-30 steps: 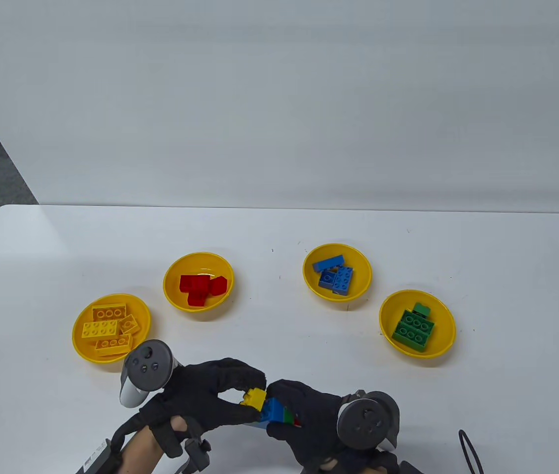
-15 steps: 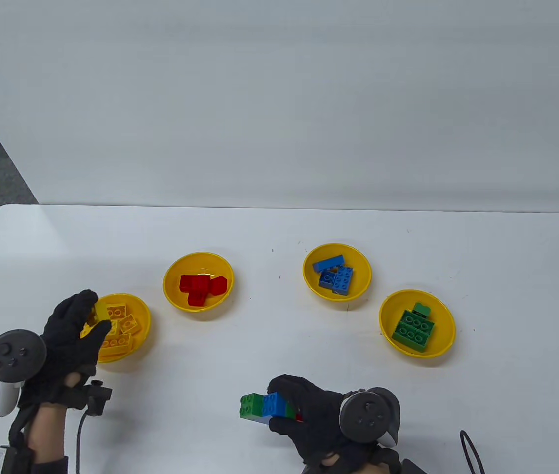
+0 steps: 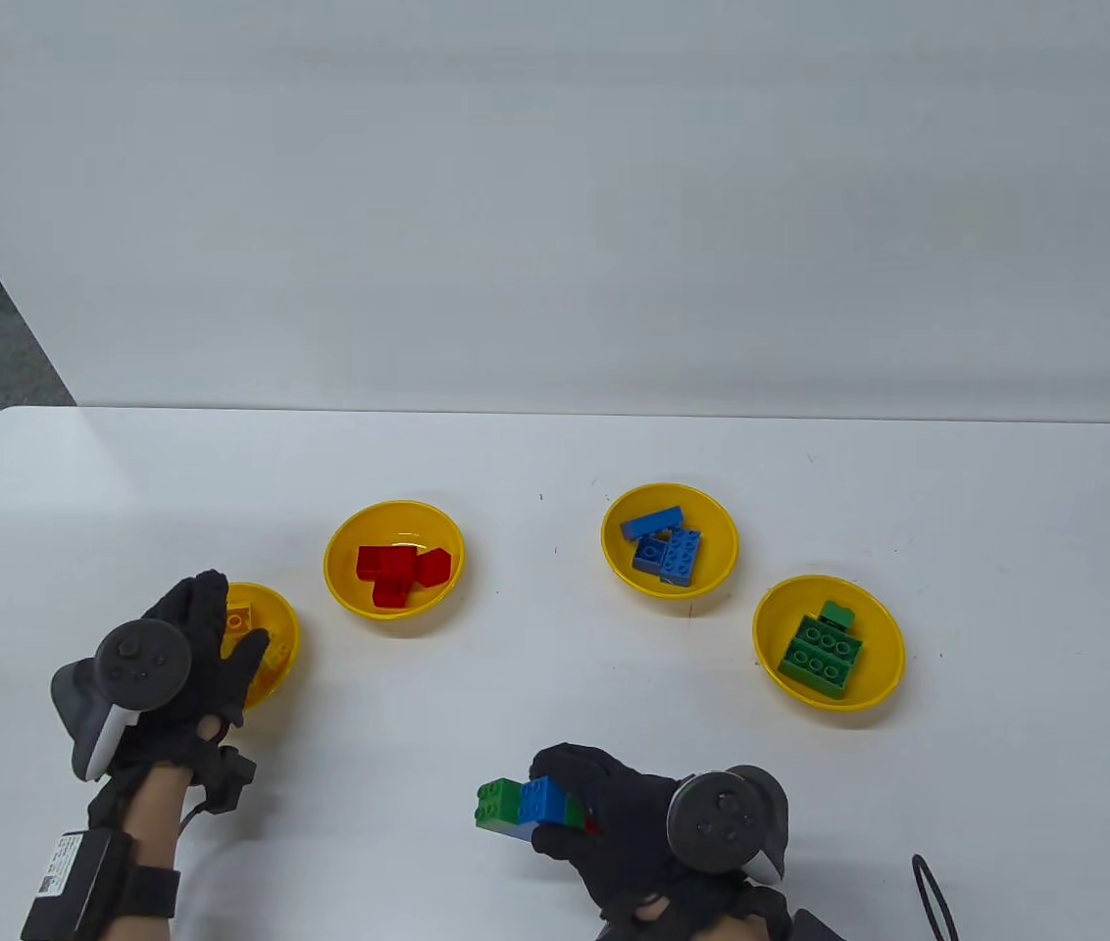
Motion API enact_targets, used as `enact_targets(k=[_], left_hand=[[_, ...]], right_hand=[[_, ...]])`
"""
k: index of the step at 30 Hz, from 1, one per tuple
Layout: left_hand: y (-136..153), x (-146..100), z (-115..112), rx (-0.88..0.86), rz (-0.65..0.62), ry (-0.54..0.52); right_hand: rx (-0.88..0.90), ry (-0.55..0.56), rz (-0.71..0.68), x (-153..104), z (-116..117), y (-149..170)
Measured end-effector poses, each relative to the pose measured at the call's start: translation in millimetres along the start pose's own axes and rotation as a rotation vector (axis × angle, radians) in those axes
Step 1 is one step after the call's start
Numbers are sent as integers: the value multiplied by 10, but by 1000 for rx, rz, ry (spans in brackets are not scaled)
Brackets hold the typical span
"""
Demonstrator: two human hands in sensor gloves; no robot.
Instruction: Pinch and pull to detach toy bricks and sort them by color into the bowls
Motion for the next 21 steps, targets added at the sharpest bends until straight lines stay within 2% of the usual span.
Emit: enact_targets(k=[4,7,10,14,18,21], left_hand=[[-234,-149,250,-106,-93,-100],[-491,-258,259,-255,-182,-69],[-862,-349,103,-498,-293,57],[-1488,-547,-271,-759,-442,321],[-1895,-742,-589,-792,-487,477],[-2039,-823,-751,-821,-470,534]], right_hand=[[45,33,18,0,-47,29],[102,88,24,6,-140,33],[192,198,28,19,-317,59],[339,313,60,22,-518,182],[430,351,86,10,-590,289],[468,342,91,20,-573,316]])
Point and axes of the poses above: the tracker on the back of each hand, its own y axis roughly to the little-finger side, its own x axis roughly from the wrist to the fingertips, z = x × y, the point moved 4 cm from there along x, roughly from the wrist to the fingertips, and after that the axes turned 12 degrees about x, right-handed, at the moved point
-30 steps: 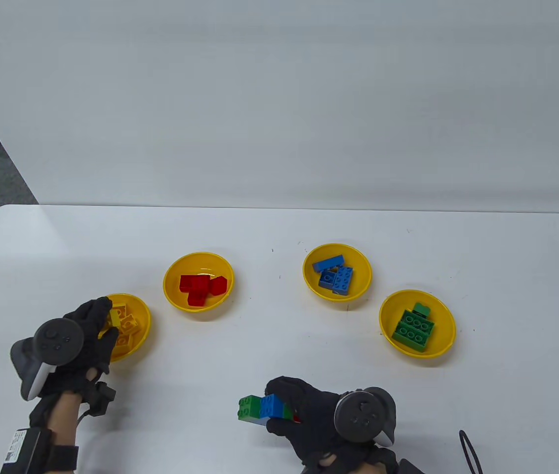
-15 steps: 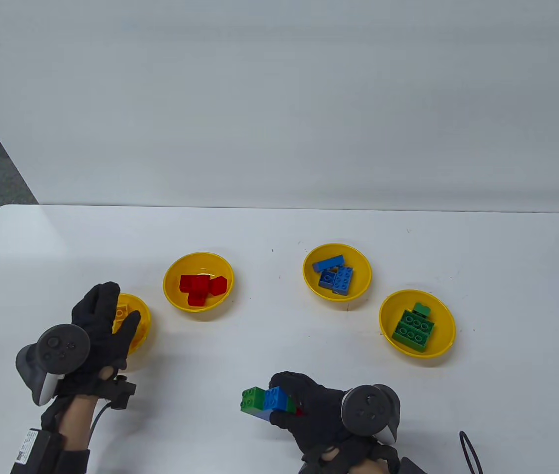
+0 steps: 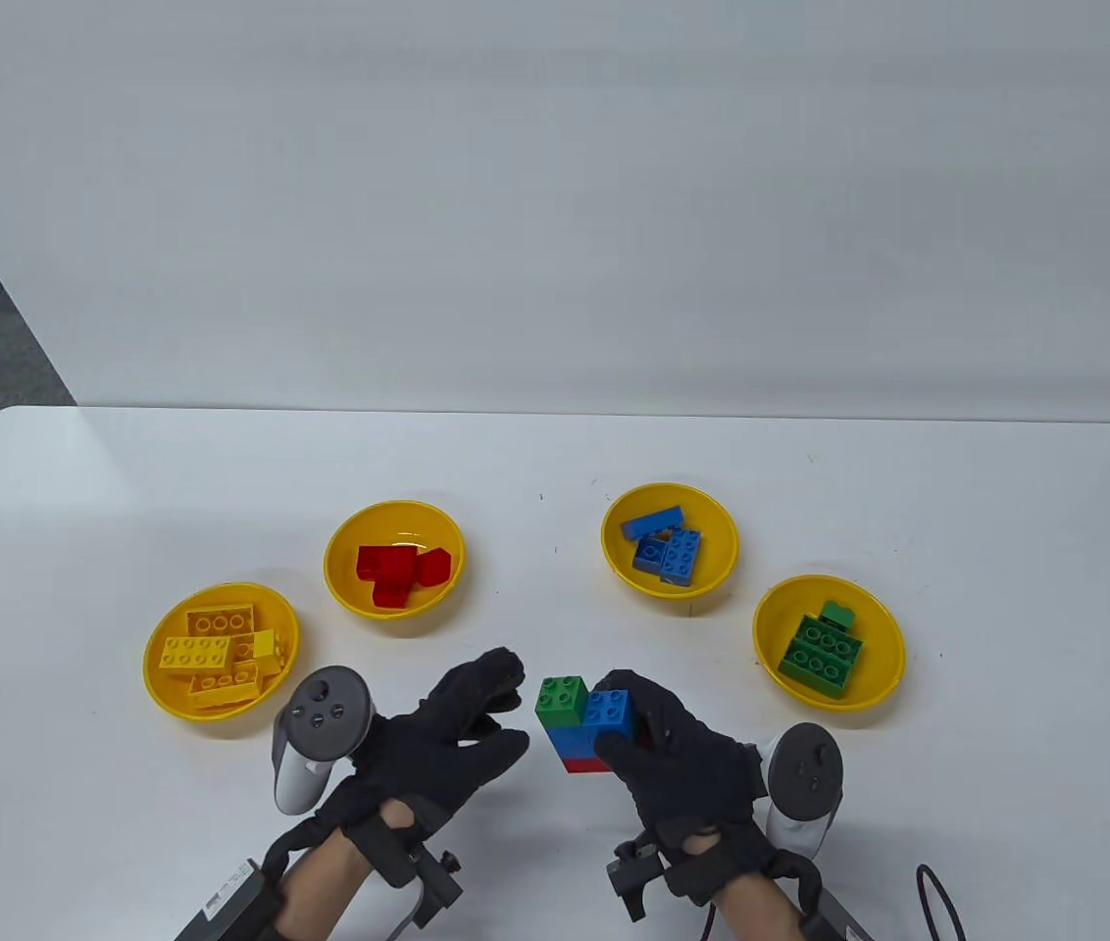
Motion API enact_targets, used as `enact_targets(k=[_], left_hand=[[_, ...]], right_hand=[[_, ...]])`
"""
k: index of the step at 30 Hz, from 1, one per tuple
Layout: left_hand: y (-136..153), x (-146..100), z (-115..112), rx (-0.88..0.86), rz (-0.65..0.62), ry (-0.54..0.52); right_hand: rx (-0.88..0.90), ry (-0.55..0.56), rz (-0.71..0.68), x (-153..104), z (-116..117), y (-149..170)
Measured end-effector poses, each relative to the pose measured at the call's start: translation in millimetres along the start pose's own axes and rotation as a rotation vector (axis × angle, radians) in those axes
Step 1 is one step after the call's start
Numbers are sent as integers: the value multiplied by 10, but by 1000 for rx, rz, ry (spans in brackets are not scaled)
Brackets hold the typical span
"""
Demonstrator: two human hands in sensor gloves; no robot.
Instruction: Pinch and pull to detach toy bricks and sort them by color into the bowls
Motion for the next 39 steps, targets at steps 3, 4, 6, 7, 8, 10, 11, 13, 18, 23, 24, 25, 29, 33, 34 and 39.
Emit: enact_targets(k=[3,4,6,7,8,10,11,13,18,23,24,25,29,33,34,39], left_hand=[[32,13,-72,-67,13,-11],[36,11,-76,-76,13,-12],[35,3,-68,-89,-3,-22],[20,-12,-59,-107,-21,-32],[8,-15,-55,-117,-34,-42],[-8,-37,-51,-139,-36,-66],[-12,-43,-56,-143,-37,-65],[-31,-38,-95,-138,-47,-46],[-40,-47,-99,-119,-62,-27],[-88,-98,-89,158,-47,-49],[-109,-95,-100,237,-53,-37],[-130,-99,-116,297,-62,-32],[-149,-94,-175,385,-72,12],[-124,-83,-197,373,-77,40],[-111,-76,-213,336,-75,62],[-134,-27,-264,237,-102,107]], right_hand=[[26,-20,15,-11,68,22],[31,-24,18,-14,81,25],[52,-17,41,-30,118,51],[64,-20,53,-30,127,68],[72,-24,65,-32,131,83],[83,-28,83,-38,131,119],[82,-33,85,-39,135,125],[51,-48,84,-48,163,125],[-146,-74,99,-75,220,48],[-599,-182,-239,-154,432,-317],[-626,-225,-272,-184,501,-339],[-640,-247,-292,-208,554,-346],[-711,-371,-331,-269,753,-276],[-722,-374,-346,-262,774,-263],[-713,-370,-333,-257,757,-267],[-658,-280,-294,-206,697,-349]])
Point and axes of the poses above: the tracker on the back of each hand, its own y axis roughly to the little-finger side, its own x axis roughly from the wrist to the fingertips, z = x × y, the point moved 4 cm from there along x, roughly from the wrist to the fingertips, and after that the axes turned 12 degrees about x, right-handed, at the moved point
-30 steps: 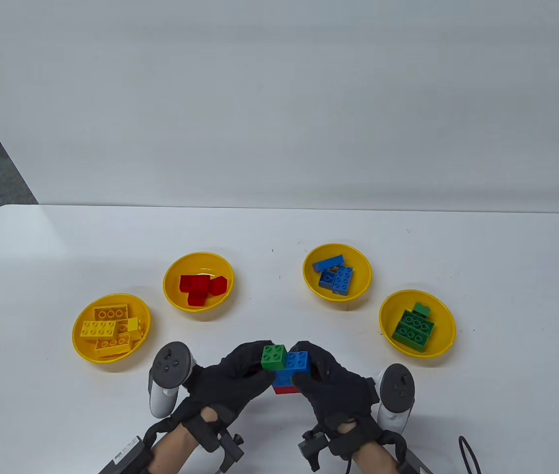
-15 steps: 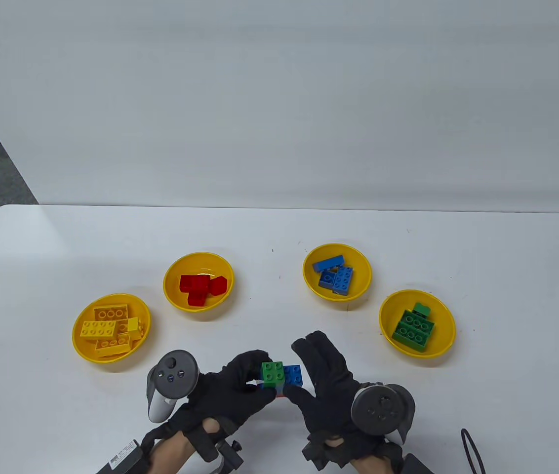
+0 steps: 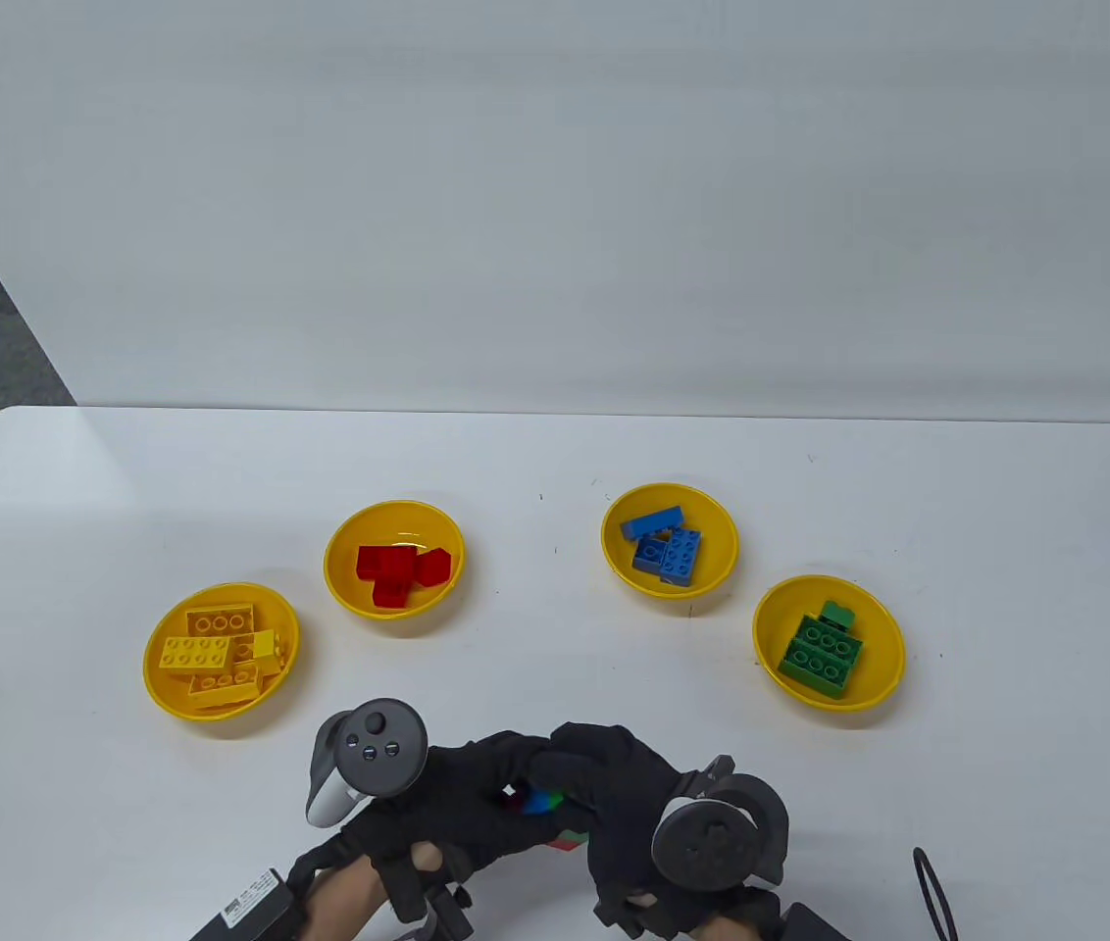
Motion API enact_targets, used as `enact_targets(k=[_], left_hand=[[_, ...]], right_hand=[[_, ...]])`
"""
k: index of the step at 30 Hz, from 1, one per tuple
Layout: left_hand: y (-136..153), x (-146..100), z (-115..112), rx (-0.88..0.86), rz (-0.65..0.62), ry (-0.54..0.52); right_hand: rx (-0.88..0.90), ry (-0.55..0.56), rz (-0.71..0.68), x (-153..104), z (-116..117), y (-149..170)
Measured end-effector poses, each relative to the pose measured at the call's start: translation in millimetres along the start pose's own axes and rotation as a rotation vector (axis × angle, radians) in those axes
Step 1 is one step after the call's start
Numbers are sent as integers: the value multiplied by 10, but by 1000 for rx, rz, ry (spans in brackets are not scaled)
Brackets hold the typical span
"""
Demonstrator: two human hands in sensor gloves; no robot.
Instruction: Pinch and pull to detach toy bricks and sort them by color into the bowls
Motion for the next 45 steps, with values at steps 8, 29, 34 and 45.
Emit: enact_targets(k=[8,29,34,45], left_hand=[[68,-40,73,-111,14,-18],[497,-250,424,-217,181,-37],[495,-228,403,-229,152,-60],[459,-183,343,-253,127,-86]], right_hand=[[417,197,221,-35,-406,382],[-509,190,558,-49,-1885,1871],[-459,261,603,-219,-2016,1965],[-97,269,216,193,-1581,931]])
Point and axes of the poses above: the tracker on the back of each hand, its own y axis roughly to the little-finger side, its own x axis roughly from the wrist to the fingertips, z = x × y, the point moved 4 cm from there along x, roughly from the wrist to the fingertips, and after that the axes turned 12 degrees about x, right-handed, at the moved point
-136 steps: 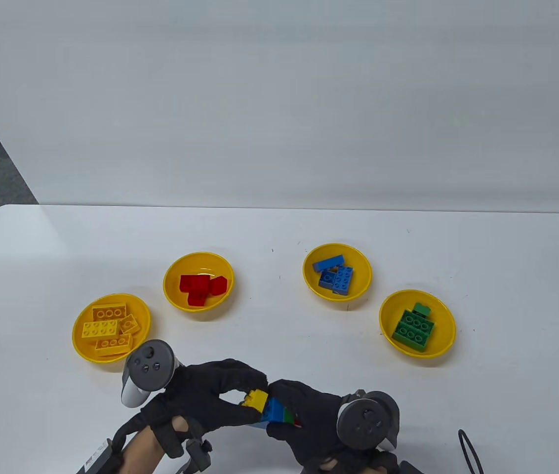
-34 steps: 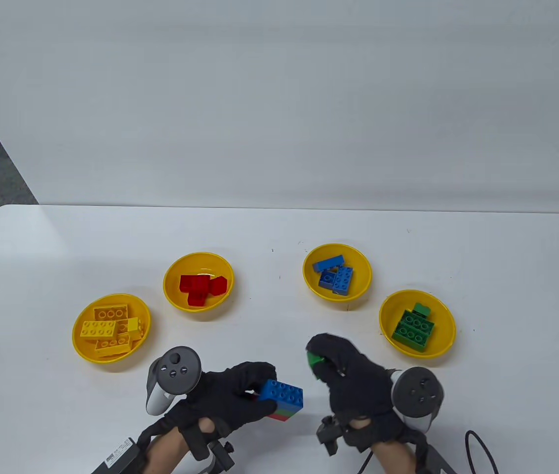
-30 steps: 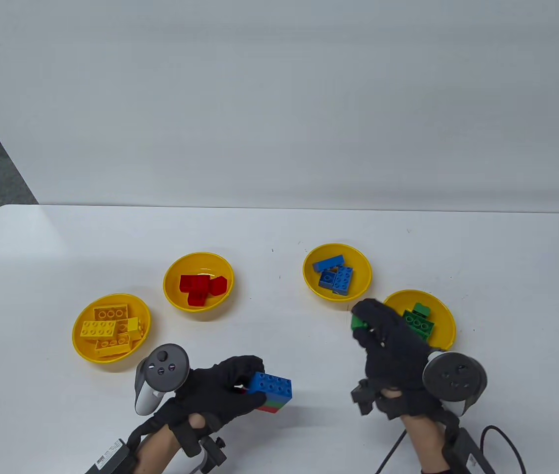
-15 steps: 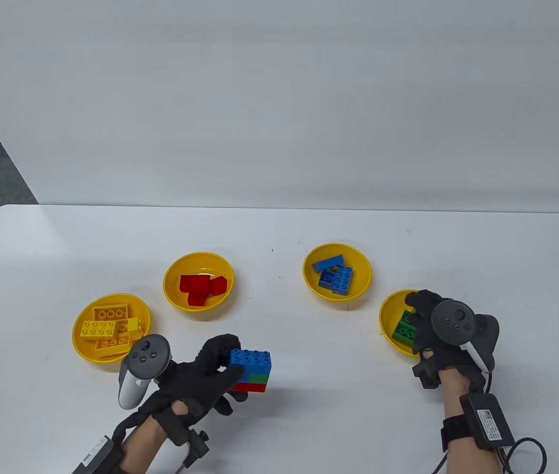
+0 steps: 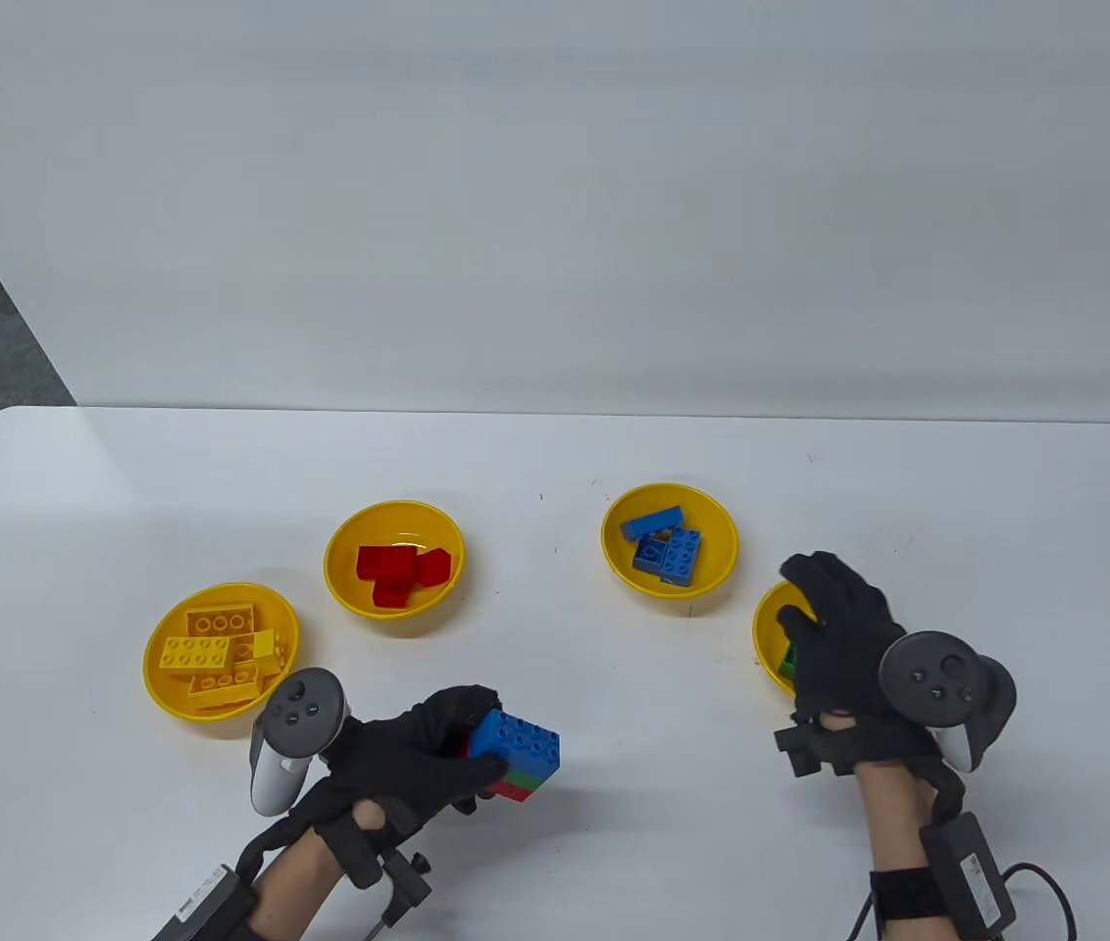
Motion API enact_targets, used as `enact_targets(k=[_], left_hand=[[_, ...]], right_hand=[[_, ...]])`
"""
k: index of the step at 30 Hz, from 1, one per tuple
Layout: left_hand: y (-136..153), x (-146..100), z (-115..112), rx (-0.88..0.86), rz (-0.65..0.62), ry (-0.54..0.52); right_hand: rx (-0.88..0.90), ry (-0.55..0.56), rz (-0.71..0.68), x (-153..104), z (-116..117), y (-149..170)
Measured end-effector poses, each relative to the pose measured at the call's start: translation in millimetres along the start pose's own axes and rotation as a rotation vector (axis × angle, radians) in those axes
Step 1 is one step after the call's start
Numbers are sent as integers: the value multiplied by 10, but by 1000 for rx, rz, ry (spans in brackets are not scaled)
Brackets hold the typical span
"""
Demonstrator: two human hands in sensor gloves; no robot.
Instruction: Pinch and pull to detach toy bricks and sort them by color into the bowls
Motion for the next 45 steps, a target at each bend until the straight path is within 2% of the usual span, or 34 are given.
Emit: enact_targets(k=[1,2,3,5,8,10,12,15,19,29,30,31,33,34,36,38,40,43,45], left_hand=[[-8,-1,-10,3,-3,1],[-25,-3,-22,8,-7,0],[-34,-6,-28,12,-8,-2],[-62,-17,-37,13,-13,-7],[-100,-37,-33,27,-15,-29],[-90,-61,13,78,2,-65],[-80,-52,6,18,-2,-55],[-124,-49,-2,55,-24,-68],[-186,-50,1,89,-64,-74],[-192,-65,9,52,-73,-34],[-185,-56,20,80,-85,-14],[-203,-50,29,53,-96,-19],[-198,-29,35,24,-85,-23],[-179,-30,29,13,-70,-24],[-133,-36,29,31,-37,-25],[-104,-48,55,43,-16,-25],[-88,-53,120,40,-9,-50],[-44,-55,160,22,10,-46],[-22,-48,175,28,21,-48]], right_hand=[[23,-37,-16,-11,93,-75],[70,-144,-53,-55,373,-258],[83,-190,-61,-77,486,-316],[118,-436,-42,-188,999,-477],[69,-638,-38,-381,1561,-579],[64,-667,-53,-444,1706,-614],[79,-691,-64,-475,1759,-628],[107,-551,-72,-462,1695,-625],[131,-456,-14,-483,1674,-632],[244,-371,137,-461,1601,-473],[318,-387,161,-452,1593,-424],[414,-350,226,-492,1571,-370],[428,-319,239,-478,1544,-343],[433,-342,257,-461,1550,-337],[391,-266,229,-390,1431,-343],[276,-175,172,-238,1201,-360],[85,-83,132,31,878,-343],[-171,-79,154,382,686,-226],[-270,-93,168,544,667,-128]])
Point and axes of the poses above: the tracker on the back of each hand, its own y axis roughly to the little-finger side, its own x axis roughly from the wrist to the fingertips, z = x × y, the point moved 4 cm from there along x, roughly from the wrist to the fingertips, and after that the axes turned 12 degrees about x, right-handed, at the moved point
